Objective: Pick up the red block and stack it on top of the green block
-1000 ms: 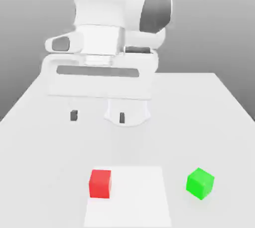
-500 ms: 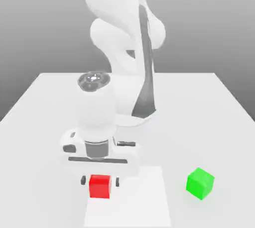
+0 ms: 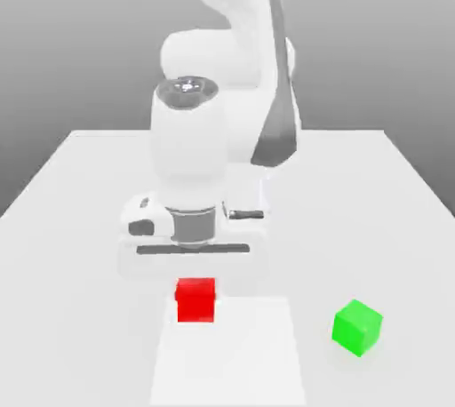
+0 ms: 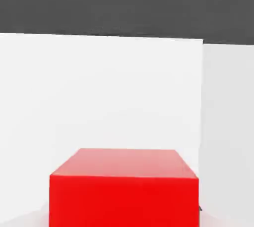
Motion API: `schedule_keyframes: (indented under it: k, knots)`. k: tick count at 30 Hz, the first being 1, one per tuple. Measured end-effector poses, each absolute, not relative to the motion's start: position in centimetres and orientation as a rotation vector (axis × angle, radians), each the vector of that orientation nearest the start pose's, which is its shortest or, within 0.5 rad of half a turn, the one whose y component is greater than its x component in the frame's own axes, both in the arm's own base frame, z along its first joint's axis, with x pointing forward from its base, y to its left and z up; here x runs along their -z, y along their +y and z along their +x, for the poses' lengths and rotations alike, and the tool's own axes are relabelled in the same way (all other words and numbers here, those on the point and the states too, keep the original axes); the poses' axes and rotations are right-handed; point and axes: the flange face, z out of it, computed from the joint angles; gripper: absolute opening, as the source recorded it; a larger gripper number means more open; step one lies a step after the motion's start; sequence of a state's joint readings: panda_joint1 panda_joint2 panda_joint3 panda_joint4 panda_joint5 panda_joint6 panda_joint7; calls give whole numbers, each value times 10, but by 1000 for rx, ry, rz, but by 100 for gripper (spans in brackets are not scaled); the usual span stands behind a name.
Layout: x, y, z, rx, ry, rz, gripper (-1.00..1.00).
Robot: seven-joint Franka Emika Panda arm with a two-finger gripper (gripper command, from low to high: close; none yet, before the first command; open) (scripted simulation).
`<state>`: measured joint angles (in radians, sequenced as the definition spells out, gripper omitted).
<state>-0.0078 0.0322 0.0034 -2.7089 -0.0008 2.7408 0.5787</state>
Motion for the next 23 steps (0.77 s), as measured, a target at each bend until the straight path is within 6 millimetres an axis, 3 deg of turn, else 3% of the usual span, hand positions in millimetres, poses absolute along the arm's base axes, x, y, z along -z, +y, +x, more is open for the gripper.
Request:
schedule_keyframes:
  k: [7,13,15,19,20,23]
  knots:
    - [-231,97,404,-1,274,-3130,-100]
    - [-243,180,383,-2,-270,-3130,-100]
    - [-237,205,373,-1,-415,-3114,-100]
    - [-195,195,379,-2,-389,-3118,-100]
    - [-186,195,379,-2,-388,-3118,100]
    - [-186,195,379,-2,-388,-3118,100]
